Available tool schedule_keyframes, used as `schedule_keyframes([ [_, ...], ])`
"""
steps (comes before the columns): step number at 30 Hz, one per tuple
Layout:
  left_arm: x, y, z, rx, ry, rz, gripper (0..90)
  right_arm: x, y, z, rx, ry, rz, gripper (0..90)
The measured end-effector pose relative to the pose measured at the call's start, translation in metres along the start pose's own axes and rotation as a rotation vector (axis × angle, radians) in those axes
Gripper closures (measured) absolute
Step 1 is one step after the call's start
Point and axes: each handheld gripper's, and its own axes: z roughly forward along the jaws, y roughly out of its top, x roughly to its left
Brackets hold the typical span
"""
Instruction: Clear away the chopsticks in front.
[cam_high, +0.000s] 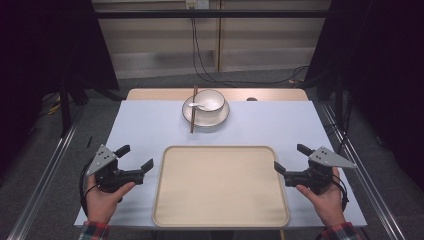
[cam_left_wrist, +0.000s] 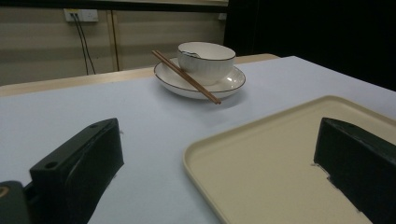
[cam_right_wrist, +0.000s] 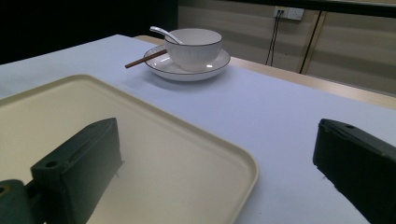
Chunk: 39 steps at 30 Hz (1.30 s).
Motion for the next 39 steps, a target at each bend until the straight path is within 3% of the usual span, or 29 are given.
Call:
schedule_keyframes([
  [5,-0.001,-0.002,0.003,0.0,0.002,-0.034,0.8,0.0,-0.001,0.003,0.006,0.005,-0.014,0.9],
  [15,-0.003,0.003,0.018,0.014,0.006,-0.051,1.3,0.002,-0.004,0.004,0.02,0.011,-0.023,1.3],
  [19,-0.002,0.005,0.033,0.034,0.019,-0.053,1.3,0.0,-0.004,0.003,0.021,0.009,-0.012,1.4],
  [20,0.0,0.007,0.041,0.033,0.016,-0.075,1.3,0.0,-0.004,0.003,0.02,0.012,-0.01,1.4],
  [24,0.002,0.014,0.058,0.043,0.027,-0.068,0.6,0.001,-0.003,0.003,0.019,0.014,-0.014,1.5],
  [30,0.002,0.025,0.085,0.043,0.015,-0.114,0.0,-0.001,-0.003,0.004,0.021,0.017,-0.012,1.6],
  [35,0.001,0.032,0.105,0.071,0.023,-0.073,0.0,0.0,-0.003,0.005,0.023,0.015,-0.021,1.8],
  [39,-0.001,0.033,0.116,0.076,0.027,-0.076,1.2,0.0,-0.003,0.005,0.02,0.013,-0.021,1.9],
])
